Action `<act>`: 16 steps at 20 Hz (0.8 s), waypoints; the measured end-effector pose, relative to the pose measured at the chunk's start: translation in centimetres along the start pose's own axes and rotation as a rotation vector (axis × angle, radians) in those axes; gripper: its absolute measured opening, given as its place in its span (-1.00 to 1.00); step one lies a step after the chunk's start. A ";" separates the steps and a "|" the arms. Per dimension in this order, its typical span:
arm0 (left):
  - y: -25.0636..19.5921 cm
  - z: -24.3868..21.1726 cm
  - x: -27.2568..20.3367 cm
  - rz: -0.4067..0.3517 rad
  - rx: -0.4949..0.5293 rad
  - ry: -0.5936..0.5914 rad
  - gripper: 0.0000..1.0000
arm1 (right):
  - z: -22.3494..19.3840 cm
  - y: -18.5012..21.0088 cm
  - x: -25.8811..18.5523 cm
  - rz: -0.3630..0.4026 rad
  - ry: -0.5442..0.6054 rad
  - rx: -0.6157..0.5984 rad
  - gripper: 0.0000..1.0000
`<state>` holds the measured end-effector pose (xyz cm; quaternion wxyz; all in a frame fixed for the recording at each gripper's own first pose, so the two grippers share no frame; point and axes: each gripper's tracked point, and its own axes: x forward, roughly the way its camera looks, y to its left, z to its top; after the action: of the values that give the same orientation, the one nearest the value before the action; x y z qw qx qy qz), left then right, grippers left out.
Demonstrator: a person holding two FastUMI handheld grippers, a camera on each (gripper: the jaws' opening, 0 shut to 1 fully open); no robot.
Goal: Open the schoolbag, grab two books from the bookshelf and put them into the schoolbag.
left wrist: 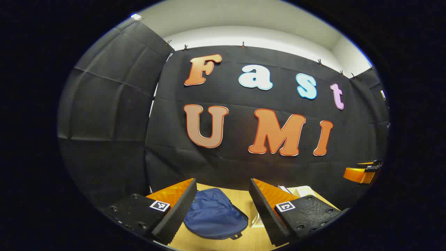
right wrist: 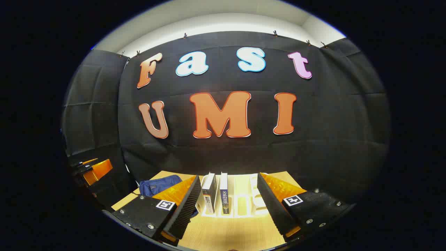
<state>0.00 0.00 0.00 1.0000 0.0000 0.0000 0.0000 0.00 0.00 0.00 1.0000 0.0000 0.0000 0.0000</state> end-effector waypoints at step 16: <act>-4.0 -2.8 5.6 -0.085 0.005 -0.044 0.88 | -2.6 0.1 4.2 -0.013 0.007 -0.006 0.93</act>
<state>5.62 -3.97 -2.83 0.9988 0.0026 -0.0220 -0.0427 4.19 0.08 -2.55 1.0000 -0.0030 0.0034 -0.0063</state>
